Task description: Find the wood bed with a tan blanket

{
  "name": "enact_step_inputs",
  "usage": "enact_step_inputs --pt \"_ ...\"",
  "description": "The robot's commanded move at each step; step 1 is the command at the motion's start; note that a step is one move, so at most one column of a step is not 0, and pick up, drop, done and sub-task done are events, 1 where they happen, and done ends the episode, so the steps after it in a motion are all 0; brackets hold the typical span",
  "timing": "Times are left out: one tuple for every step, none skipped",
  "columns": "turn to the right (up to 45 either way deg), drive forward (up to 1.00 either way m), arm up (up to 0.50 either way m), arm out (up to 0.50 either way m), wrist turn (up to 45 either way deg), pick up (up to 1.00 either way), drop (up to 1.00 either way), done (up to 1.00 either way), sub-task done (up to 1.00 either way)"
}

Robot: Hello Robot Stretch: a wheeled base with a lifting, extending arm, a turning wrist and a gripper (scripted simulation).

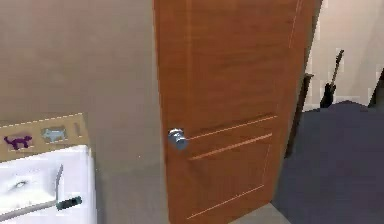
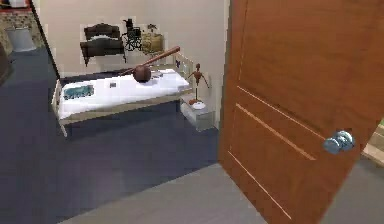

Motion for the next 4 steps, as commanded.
enact_step_inputs --pt "-45.0 0.00 0.00 0.00 0.0 0.00 0.00 0.00 0.00" --pt "-45.0 0.00 0.00 0.00 0.0 0.00 0.00 0.00 0.00" --pt "-24.0 0.00 0.00 0.00 0.0 0.00 0.00 0.00 0.00" --pt "0.0 0.15 0.00 0.00 0.0 0.00 0.00 0.00 0.00"
